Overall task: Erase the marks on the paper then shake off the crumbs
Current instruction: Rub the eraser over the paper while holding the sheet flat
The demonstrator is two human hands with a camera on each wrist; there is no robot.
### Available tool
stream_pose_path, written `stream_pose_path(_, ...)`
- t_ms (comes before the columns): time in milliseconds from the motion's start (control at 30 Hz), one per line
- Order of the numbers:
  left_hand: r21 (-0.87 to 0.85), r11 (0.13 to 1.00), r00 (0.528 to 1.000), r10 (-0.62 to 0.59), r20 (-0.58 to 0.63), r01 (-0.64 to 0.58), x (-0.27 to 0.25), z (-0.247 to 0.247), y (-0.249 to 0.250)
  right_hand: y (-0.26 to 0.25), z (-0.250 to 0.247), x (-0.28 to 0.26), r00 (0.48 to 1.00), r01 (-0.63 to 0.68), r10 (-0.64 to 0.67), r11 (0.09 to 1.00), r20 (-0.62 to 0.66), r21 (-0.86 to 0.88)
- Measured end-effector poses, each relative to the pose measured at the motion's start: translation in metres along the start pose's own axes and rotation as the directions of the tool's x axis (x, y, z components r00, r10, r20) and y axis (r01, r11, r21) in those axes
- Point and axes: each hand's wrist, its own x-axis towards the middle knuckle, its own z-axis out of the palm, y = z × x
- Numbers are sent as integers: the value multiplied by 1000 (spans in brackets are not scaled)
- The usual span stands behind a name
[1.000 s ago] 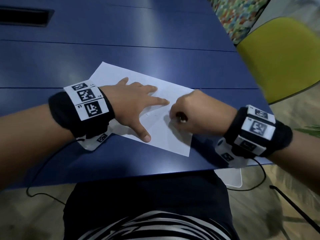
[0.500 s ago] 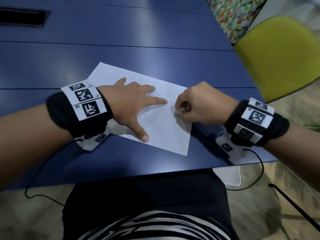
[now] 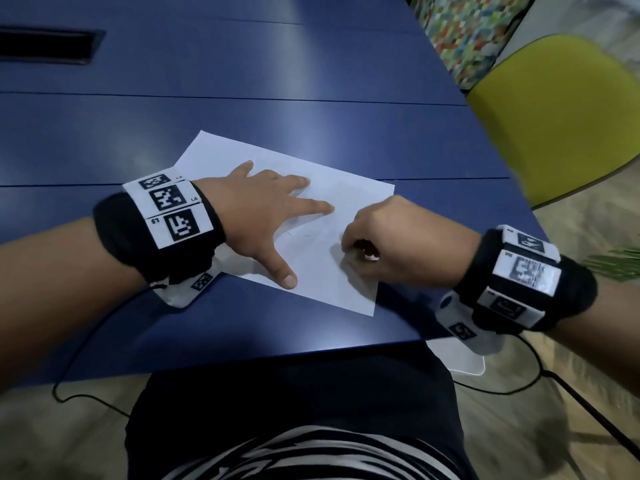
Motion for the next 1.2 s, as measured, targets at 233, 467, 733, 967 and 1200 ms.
stream_pose_path(233, 7, 1000, 1000, -11, 12, 10, 0, -1, 0, 21, -6, 10, 987, -115, 117, 993, -112, 24)
stream_pose_path(467, -11, 1000, 999, -14, 31, 14, -3, -4, 3, 33, -12, 7, 979, -153, 163, 984, -124, 87)
stream_pose_path(733, -7, 1000, 995, 27, 92, -27, -11, -9, -1, 30, -1, -15, 978, -125, 144, 984, -152, 129)
stream_pose_path(967, -92, 993, 998, 69, 11, -67, 3, -11, 12, 37, -12, -15, 970, -142, 175, 970, -168, 195)
stream_pose_path(1200, 14, 1000, 999, 16, 52, -17, 15, -4, 20, 24, 0, 5, 986, -79, 93, 991, -139, 105)
